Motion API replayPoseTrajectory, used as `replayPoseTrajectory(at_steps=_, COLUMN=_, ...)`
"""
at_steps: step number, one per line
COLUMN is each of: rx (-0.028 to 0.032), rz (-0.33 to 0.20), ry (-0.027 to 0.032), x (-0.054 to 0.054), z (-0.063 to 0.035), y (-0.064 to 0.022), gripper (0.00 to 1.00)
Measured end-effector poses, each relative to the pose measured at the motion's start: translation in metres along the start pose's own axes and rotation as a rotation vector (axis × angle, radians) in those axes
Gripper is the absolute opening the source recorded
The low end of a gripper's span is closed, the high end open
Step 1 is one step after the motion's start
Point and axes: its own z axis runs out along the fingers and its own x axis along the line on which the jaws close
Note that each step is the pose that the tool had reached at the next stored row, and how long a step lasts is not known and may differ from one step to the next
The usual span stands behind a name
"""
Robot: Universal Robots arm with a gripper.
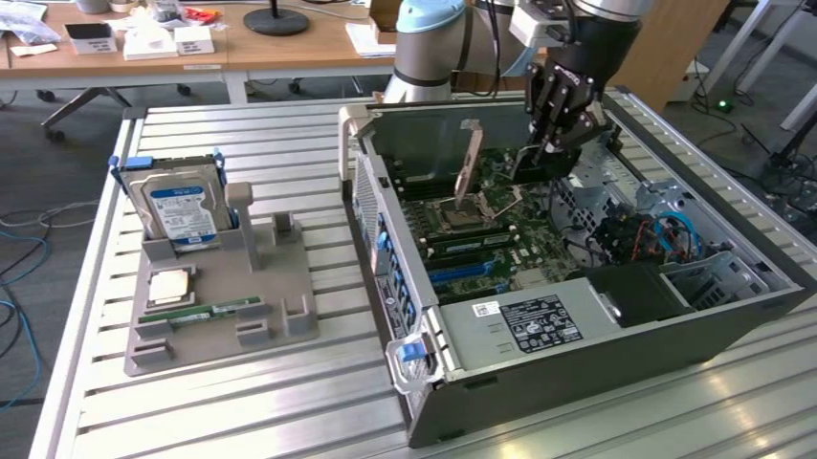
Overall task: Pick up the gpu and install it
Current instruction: 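Insert the gpu into the slot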
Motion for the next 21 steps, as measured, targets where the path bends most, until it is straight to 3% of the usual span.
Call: replayPoseTrajectory(at_steps=21, rx=0.0004, rz=0.000, ry=0.0027, x=0.000, z=0.0224, y=-0.0005, gripper=0.26)
